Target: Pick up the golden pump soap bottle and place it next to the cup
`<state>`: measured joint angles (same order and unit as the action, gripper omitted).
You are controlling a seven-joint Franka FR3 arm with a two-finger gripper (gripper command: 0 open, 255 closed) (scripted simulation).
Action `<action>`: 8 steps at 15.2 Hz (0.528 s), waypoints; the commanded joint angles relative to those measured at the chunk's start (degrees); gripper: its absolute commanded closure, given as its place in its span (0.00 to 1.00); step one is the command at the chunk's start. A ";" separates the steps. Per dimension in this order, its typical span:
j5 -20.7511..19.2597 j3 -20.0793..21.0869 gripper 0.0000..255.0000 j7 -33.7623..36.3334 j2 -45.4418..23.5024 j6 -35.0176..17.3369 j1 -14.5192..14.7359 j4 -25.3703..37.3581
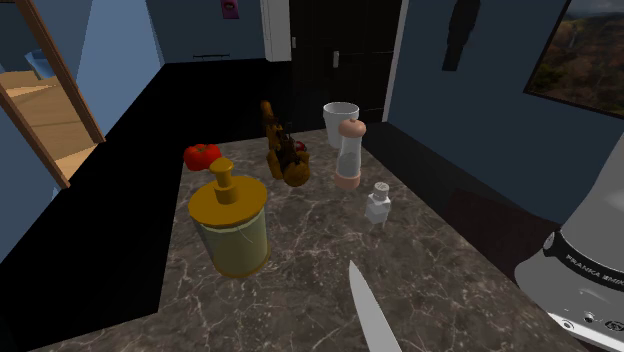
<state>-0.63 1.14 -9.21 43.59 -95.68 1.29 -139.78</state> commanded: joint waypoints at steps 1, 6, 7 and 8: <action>0.00 0.00 0.00 0.00 0.00 0.00 0.00 0.00; 3.21 5.00 0.00 5.43 -6.83 -4.65 2.10 2.26; 3.71 5.96 0.00 6.50 -8.35 -5.55 2.47 2.91; 4.15 6.91 0.00 7.56 -9.90 -6.43 2.81 3.64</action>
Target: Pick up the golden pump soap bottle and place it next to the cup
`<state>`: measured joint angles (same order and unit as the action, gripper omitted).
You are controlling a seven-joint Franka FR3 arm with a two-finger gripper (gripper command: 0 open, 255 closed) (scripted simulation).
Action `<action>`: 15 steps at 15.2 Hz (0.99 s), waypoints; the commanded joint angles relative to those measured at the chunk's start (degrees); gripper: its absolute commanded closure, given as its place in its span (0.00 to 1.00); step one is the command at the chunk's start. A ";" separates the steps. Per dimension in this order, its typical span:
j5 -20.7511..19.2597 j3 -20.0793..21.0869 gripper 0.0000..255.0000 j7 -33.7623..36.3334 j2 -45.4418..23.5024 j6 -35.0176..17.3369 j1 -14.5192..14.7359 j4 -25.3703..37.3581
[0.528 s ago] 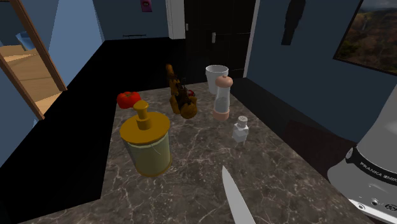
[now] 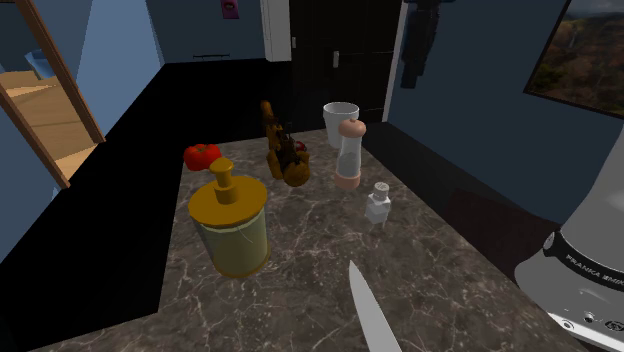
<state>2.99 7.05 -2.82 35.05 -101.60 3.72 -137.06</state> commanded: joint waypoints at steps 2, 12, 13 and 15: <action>1.25 2.88 0.00 3.30 -4.60 -2.20 1.01 2.57; 0.74 11.54 0.00 14.43 -22.80 -8.58 3.21 14.74; 0.27 12.28 0.00 15.63 -24.80 -8.97 3.45 16.33; -0.90 13.70 0.00 18.06 -28.88 -9.58 3.98 19.70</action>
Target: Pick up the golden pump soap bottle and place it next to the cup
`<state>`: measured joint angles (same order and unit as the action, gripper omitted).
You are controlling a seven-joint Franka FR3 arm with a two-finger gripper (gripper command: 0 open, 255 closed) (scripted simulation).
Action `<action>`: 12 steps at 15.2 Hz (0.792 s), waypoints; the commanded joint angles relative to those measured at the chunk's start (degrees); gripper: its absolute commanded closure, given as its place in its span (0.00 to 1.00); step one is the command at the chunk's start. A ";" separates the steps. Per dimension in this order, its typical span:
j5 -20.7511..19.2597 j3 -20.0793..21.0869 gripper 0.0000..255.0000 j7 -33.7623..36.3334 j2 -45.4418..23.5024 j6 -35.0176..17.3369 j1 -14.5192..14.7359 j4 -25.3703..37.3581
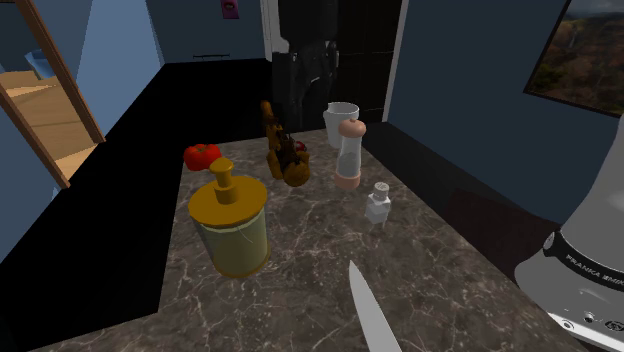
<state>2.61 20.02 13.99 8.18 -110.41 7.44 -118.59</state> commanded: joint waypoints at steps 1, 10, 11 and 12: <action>-1.23 1.35 0.00 2.48 -4.10 -0.98 0.59 3.02; -9.48 4.48 0.00 12.91 -24.25 0.41 6.20 23.06; -9.59 4.43 0.00 13.04 -24.57 0.48 6.38 23.43; -9.67 4.38 0.00 13.09 -24.72 -0.23 6.39 22.86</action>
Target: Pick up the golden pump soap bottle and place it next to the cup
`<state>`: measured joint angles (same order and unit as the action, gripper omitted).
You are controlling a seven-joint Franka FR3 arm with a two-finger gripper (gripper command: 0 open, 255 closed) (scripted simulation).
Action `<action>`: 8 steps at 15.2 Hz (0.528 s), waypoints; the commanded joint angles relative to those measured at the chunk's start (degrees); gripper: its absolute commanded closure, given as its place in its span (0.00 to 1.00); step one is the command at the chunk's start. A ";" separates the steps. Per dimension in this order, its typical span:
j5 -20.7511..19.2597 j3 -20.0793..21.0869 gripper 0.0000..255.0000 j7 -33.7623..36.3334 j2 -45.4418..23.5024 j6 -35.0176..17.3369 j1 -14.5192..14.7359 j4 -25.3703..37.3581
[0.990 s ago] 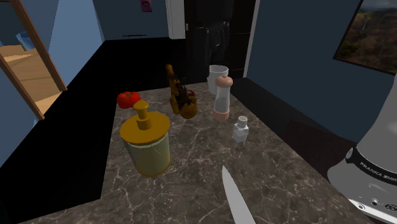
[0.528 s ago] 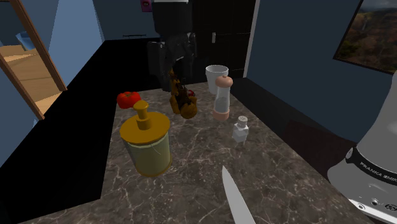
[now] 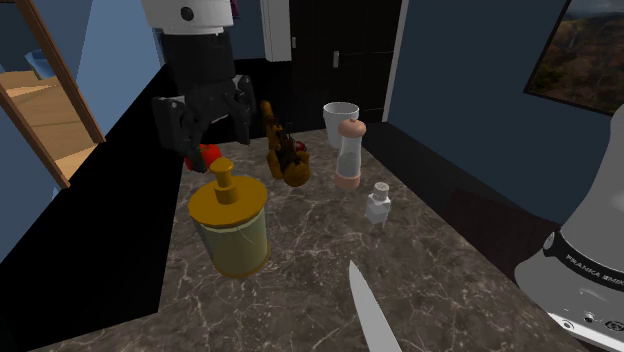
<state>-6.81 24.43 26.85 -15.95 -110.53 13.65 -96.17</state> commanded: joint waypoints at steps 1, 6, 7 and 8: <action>-0.34 -0.06 0.00 0.30 -0.75 -0.83 0.19 -0.12; -1.00 -0.31 0.00 0.73 -1.92 -4.68 0.26 -2.92; -0.99 -0.30 0.00 0.73 -1.91 -4.69 0.26 -2.93; -0.99 -0.31 0.00 0.73 -1.92 -4.68 0.26 -2.92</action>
<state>-7.75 24.13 27.54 -17.79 -114.93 13.90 -98.91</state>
